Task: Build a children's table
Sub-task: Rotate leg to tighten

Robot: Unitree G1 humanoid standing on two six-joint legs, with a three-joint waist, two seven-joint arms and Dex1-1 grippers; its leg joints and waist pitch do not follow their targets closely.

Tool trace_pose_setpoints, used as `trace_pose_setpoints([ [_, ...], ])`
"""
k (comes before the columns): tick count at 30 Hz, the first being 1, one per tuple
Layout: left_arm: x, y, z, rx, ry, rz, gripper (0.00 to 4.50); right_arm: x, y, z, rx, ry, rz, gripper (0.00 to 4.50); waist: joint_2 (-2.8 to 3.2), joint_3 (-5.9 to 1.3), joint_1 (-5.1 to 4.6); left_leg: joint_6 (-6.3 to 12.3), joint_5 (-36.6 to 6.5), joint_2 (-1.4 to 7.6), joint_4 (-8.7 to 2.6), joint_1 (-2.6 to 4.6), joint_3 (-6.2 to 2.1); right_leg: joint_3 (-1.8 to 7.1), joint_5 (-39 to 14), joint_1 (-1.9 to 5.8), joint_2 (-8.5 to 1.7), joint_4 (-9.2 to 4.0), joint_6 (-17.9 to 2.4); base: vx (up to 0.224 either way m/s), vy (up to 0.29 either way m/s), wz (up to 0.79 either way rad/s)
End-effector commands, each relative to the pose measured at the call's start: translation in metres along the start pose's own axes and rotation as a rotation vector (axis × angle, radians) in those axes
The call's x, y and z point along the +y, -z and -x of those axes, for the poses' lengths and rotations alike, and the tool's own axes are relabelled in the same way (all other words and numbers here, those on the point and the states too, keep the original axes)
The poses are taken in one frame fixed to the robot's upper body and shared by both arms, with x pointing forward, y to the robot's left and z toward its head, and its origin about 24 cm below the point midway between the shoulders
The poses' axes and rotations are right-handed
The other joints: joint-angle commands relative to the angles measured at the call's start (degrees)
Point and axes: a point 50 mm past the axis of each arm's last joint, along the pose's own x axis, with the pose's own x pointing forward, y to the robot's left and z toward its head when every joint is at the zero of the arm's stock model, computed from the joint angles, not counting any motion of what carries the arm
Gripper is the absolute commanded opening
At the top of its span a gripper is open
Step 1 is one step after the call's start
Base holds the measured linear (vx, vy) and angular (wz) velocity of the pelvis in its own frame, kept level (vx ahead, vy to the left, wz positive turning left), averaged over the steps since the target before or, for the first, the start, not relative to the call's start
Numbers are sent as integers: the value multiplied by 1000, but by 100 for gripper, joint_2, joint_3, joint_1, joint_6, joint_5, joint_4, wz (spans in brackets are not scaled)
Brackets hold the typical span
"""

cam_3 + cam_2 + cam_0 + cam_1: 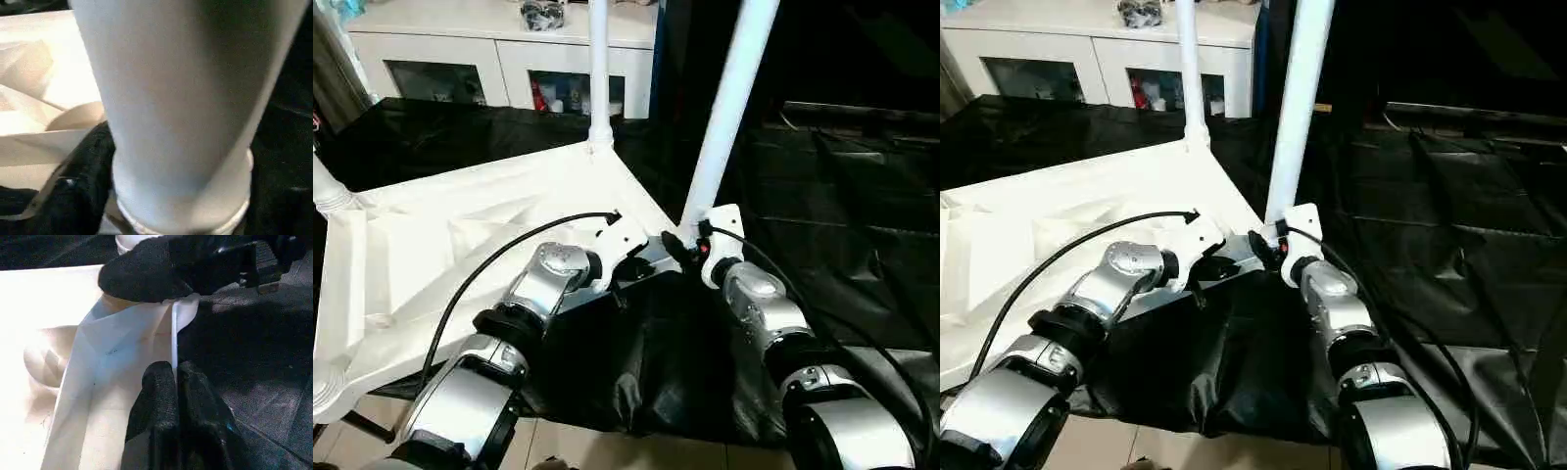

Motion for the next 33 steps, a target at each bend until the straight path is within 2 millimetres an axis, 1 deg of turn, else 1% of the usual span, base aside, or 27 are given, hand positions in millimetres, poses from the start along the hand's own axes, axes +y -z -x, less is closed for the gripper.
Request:
trace_pose_setpoints([
  [1, -10, -19, -8, -94, 55, -50, 0, 18, 14, -4, 63, -104, -4, 378, 1, -336, -13, 118, -1776, 304, -429, 89, -176, 367, -2350, 177, -552, -515, -876, 0, 0, 0],
  [5, -11, -14, -2, -97, 123, -71, 0, 15, 8, 3, 25, -237, 71, 378, 6, -351, -5, 165, -1649, 314, -433, 58, -178, 371, -2125, 210, -549, -478, -930, 0, 0, 0],
  [7, -11, -11, 2, -97, 159, -88, 0, 14, 7, 11, 22, -334, 129, 378, -2, -356, 20, 239, -1523, 318, -425, 39, -162, 377, -1883, 233, -543, -454, -983, 0, 0, 0],
  [8, -11, -10, 4, -93, 166, -88, 0, 14, 8, 13, 24, -366, 146, 378, -2, -375, 39, 333, -1318, 326, -407, 23, -142, 386, -1496, 243, -530, -390, -1086, 0, 0, 0],
  [10, -10, -8, 5, -91, 171, -91, 0, 13, 8, 17, 25, -401, 161, 378, -2, -382, 43, 365, -1238, 323, -396, 29, -132, 381, -1418, 244, -530, -375, -1142, 0, 0, 0],
  [11, -11, -7, 9, -94, 202, -95, 0, 11, 9, 24, 30, -475, 187, 378, -9, -397, 57, 408, -1098, 318, -383, 13, -130, 374, -1283, 267, -524, -355, -1177, 0, 0, 0],
  [12, -11, -6, 10, -95, 216, -95, 0, 10, 9, 26, 32, -500, 196, 378, -9, -399, 70, 460, -1011, 326, -378, 6, -126, 372, -1161, 268, -520, -338, -1220, 0, 0, 0],
  [13, -11, -5, 11, -95, 222, -98, 0, 10, 9, 28, 33, -516, 201, 378, -19, -392, 72, 490, -998, 320, -376, 0, -118, 370, -1148, 266, -512, -341, -1224, 0, 0, 0],
  [14, -12, -4, 14, -97, 259, -111, 0, 10, 9, 34, 40, -584, 223, 378, -27, -392, 104, 541, -991, 320, -372, 2, -118, 366, -1220, 275, -520, -347, -1191, 0, 0, 0],
  [15, -12, -2, 17, -96, 283, -122, 0, 10, 9, 39, 47, -629, 237, 378, -26, -393, 110, 545, -988, 324, -371, -1, -117, 371, -1237, 272, -521, -342, -1185, 0, 0, 0],
  [16, -12, -2, 18, -95, 289, -125, 0, 10, 9, 40, 49, -641, 241, 378, -21, -383, 127, 542, -1038, 330, -379, 14, -117, 365, -1386, 260, -519, -368, -1146, 0, 0, 0],
  [17, -13, 0, 23, -92, 335, -139, 0, 10, 9, 48, 65, -717, 272, 378, -29, -371, 135, 540, -1066, 331, -388, 19, -117, 366, -1483, 255, -515, -388, -1109, 0, 0, 0],
  [18, -13, 1, 24, -90, 343, -141, 0, 10, 9, 50, 69, -731, 278, 378, -22, -378, 159, 527, -1092, 350, -393, 25, -123, 373, -1528, 247, -521, -382, -1081, 0, 0, 0],
  [19, -13, 1, 25, -87, 351, -145, 0, 10, 10, 52, 74, -745, 284, 378, -19, -371, 153, 510, -1134, 354, -400, 29, -123, 374, -1578, 234, -520, -386, -1078, 0, 0, 0],
  [20, -12, 3, 28, -80, 373, -149, 0, 9, 11, 55, 87, -770, 298, 378, -20, -361, 170, 422, -1281, 355, -409, 73, -120, 373, -1811, 205, -521, -424, -1052, 0, 0, 0],
  [21, -12, 3, 28, -80, 373, -149, 0, 9, 11, 55, 87, -770, 298, 378, -14, -358, 177, 394, -1329, 363, -412, 86, -119, 381, -1867, 195, -528, -428, -1056, 0, 0, 0],
  [22, -12, 4, 32, -73, 403, -160, 0, 8, 12, 59, 106, -798, 312, 378, -12, -352, 177, 349, -1383, 368, -419, 93, -118, 388, -1939, 189, -531, -438, -1063, 0, 0, 0],
  [23, -13, 5, 34, -70, 419, -164, 0, 8, 12, 61, 115, -807, 316, 355, -15, -352, 184, 343, -1386, 365, -420, 87, -121, 388, -1949, 194, -528, -437, -1051, 0, 0, 0],
  [24, -13, 5, 36, -65, 435, -165, 0, 7, 13, 63, 124, -818, 320, 347, -18, -354, 180, 330, -1358, 365, -429, 65, -130, 391, -1899, 210, -524, -415, -1040, 0, 0, 0],
  [26, -13, 6, 37, -60, 445, -170, 0, 7, 13, 64, 130, -828, 320, 342, -18, -356, 173, 327, -1344, 366, -434, 55, -132, 393, -1865, 213, -525, -408, -1029, 0, 0, 0],
  [27, -13, 8, 38, -54, 457, -172, 0, 7, 14, 66, 137, -839, 320, 342, -32, -358, 186, 332, -1296, 362, -430, 62, -128, 398, -1832, 216, -527, -408, -1024, 0, 0, 0],
  [28, -13, 9, 40, -49, 469, -173, 0, 8, 14, 68, 143, -851, 319, 314, -29, -364, 190, 356, -1251, 358, -419, 60, -120, 405, -1759, 210, -529, -397, -1046, 0, 0, 0],
  [30, -14, 11, 42, -41, 486, -175, 0, 8, 15, 70, 152, -869, 319, 306, -33, -371, 195, 378, -1155, 362, -418, 41, -126, 400, -1642, 227, -530, -378, -1074, 0, 0, 0],
  [33, -14, 13, 45, -27, 505, -177, 0, 9, 16, 74, 159, -894, 319, 289, -30, -378, 214, 394, -1083, 364, -413, 39, -125, 395, -1540, 226, -527, -365, -1089, 0, 0, 0],
])
